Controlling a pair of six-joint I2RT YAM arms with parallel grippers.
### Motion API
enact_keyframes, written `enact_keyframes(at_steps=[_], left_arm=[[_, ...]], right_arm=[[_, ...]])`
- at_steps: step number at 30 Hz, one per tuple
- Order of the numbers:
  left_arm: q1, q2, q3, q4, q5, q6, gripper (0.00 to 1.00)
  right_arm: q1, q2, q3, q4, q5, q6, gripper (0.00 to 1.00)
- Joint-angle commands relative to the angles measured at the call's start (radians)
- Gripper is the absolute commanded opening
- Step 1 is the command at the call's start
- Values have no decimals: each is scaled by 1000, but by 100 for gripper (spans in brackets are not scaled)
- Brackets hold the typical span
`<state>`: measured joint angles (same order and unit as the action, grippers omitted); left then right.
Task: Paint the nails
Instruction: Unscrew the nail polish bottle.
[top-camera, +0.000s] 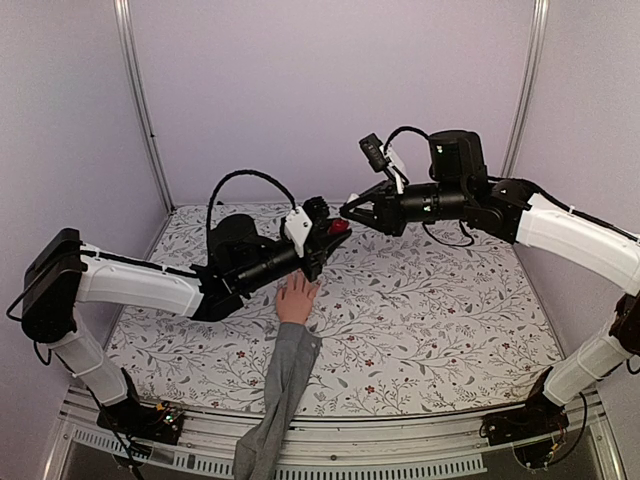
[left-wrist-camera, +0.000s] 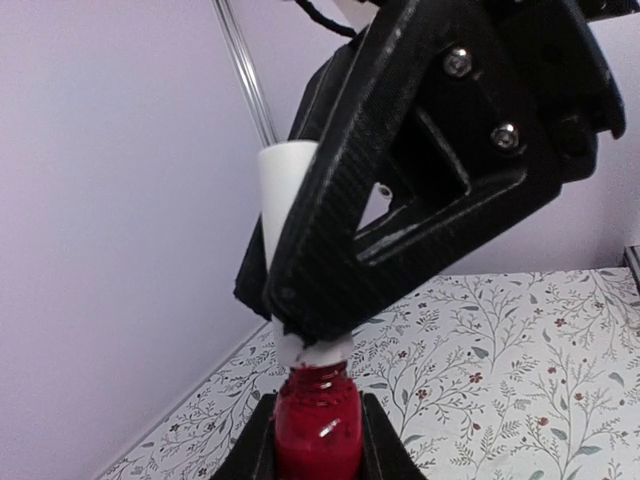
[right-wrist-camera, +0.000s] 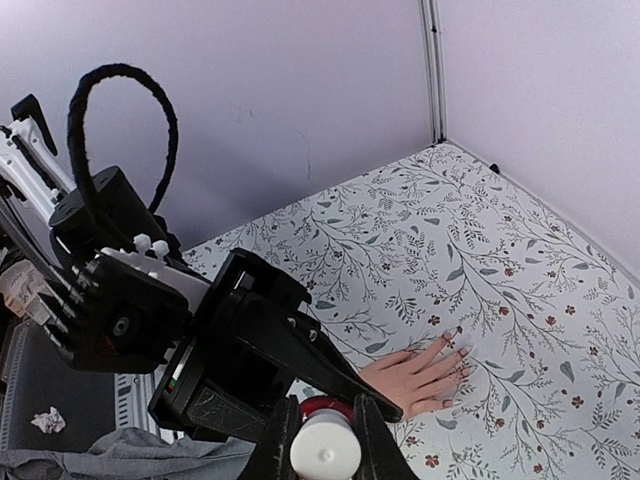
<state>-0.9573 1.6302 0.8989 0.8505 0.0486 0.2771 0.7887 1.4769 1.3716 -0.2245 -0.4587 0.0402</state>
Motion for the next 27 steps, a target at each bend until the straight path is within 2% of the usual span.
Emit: enact_keyframes(at_steps=[1,7,14,27], left_arm=[[21,-8,-11,40,175,-73,0],[66,-6,-7,35,480,-162,0],[76,18,17,19,677,-200,0],[78,30,32,0,712,-202,0]], right_arm=[[-1,-19,-10,47,-84,-73,0],[0,-58,-42,50,-145,-200,0],[34,-101,-68,20,-149,-355,0],[38,-119,-73,25,-166,-381,0]])
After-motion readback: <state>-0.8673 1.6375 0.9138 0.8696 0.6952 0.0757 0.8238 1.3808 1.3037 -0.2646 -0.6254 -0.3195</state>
